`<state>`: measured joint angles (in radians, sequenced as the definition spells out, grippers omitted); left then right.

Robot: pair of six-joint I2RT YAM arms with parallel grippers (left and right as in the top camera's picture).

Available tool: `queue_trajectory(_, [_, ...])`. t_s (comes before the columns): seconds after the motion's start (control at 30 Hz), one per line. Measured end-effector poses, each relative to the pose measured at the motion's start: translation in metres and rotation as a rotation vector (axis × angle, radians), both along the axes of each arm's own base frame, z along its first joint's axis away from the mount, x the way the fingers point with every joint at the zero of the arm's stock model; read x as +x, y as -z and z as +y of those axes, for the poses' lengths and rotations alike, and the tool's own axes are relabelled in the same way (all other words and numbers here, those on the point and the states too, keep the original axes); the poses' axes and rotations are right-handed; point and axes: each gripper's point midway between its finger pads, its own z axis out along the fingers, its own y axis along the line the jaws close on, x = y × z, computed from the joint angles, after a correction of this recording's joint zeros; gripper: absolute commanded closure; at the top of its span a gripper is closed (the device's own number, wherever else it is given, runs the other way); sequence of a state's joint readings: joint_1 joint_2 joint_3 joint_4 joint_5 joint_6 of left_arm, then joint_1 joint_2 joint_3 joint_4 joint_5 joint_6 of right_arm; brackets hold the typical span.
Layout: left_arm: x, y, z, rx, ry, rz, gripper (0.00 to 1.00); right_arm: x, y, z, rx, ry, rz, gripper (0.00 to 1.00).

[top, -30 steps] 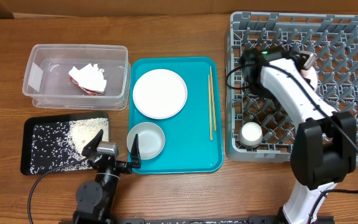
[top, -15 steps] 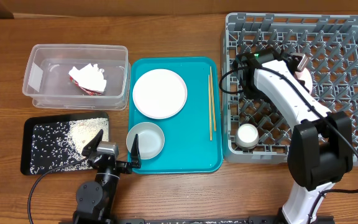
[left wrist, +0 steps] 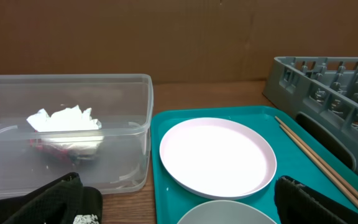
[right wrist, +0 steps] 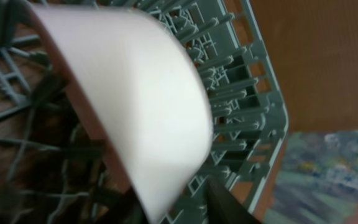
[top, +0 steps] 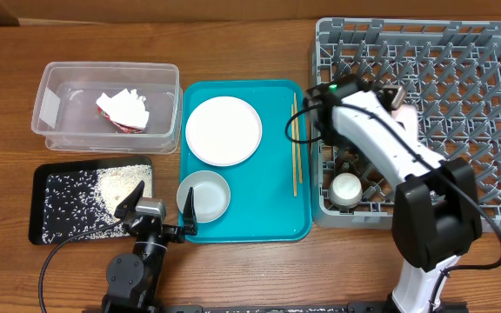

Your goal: Sort waste into correct bins and load items into the dishwasher

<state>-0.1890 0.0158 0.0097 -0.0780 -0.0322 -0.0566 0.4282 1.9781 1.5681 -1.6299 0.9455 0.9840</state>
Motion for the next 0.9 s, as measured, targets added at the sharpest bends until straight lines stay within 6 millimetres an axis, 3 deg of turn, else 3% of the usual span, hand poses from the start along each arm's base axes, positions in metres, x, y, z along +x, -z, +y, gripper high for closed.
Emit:
queue_trajectory(0.2, [0.0, 0.0, 0.0, 0.0, 0.0, 0.0, 0.0, -0.006, 0.008, 0.04, 0.083, -0.054, 0.009, 0.41])
queue_trajectory(0.33, [0.0, 0.0, 0.0, 0.0, 0.0, 0.0, 0.0, 0.0, 0.019, 0.088, 0.26, -0.101, -0.024, 0.41])
queue_trajectory(0.43, [0.0, 0.0, 0.0, 0.0, 0.0, 0.0, 0.0, 0.007, 0.037, 0.15, 0.491, -0.235, 0.011, 0.4])
queue_trajectory(0.57, [0.0, 0.0, 0.0, 0.0, 0.0, 0.0, 0.0, 0.001, 0.053, 0.242, 0.811, -0.459, 0.102, 0.3])
queue_trajectory(0.7, [0.0, 0.0, 0.0, 0.0, 0.0, 0.0, 0.0, -0.013, 0.053, 0.3, 1.011, -0.603, 0.153, 0.28])
queue_trajectory(0.8, [0.0, 0.0, 0.0, 0.0, 0.0, 0.0, 0.0, -0.028, 0.063, 0.323, 1.112, -0.654, 0.207, 0.27])
queue_trajectory(0.9, [0.0, 0.0, 0.0, 0.0, 0.0, 0.0, 0.0, -0.046, 0.083, 0.325, 1.144, -0.66, 0.27, 0.29])
